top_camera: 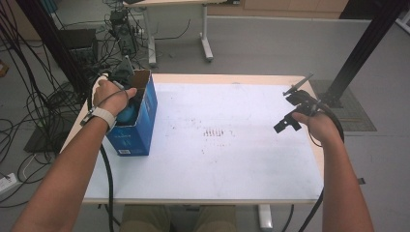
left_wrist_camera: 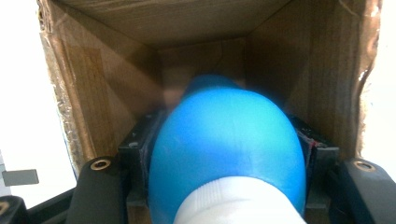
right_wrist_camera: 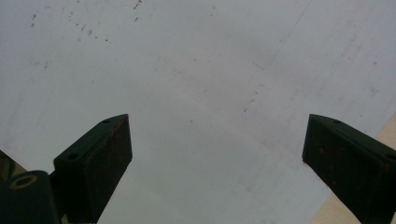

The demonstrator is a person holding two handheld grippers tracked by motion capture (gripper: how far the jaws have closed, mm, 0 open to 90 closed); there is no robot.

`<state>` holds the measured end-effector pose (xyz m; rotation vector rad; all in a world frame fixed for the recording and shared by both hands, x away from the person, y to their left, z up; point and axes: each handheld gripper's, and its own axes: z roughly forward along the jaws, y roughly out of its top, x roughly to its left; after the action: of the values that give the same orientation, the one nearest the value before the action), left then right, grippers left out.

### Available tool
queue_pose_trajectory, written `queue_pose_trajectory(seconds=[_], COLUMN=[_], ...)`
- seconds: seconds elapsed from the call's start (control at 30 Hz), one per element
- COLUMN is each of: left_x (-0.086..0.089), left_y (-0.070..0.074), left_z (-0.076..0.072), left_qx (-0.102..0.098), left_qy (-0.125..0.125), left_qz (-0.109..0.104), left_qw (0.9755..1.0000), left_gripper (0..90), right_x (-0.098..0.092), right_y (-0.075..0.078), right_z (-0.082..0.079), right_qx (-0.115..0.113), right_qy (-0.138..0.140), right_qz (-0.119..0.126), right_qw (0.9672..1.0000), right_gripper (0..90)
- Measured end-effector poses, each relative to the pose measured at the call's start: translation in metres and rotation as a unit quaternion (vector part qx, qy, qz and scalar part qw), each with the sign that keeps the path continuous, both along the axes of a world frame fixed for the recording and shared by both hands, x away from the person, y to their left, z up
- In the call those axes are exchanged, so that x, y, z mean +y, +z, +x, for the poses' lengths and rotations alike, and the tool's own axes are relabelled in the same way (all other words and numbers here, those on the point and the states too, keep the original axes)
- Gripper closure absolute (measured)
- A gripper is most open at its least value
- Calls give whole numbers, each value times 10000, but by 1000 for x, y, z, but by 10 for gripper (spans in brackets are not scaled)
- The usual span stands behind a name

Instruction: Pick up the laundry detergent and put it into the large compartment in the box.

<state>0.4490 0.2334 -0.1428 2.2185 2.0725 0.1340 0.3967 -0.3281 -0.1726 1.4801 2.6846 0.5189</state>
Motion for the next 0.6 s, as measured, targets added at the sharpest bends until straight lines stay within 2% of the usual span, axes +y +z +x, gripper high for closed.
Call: queue_pose_trajectory(seconds=[0.6], left_x=[0], left_y=[-1], left_z=[2], left_qx=[35], left_qy=[-17], left_qz=[17], left_qw=[10000], left_gripper=[374], right_x=[0], right_y=[1], right_z=[0], right_qx=[-9], right_qy=[3], right_qz=[10], right_qw=[10000], right_gripper=[83])
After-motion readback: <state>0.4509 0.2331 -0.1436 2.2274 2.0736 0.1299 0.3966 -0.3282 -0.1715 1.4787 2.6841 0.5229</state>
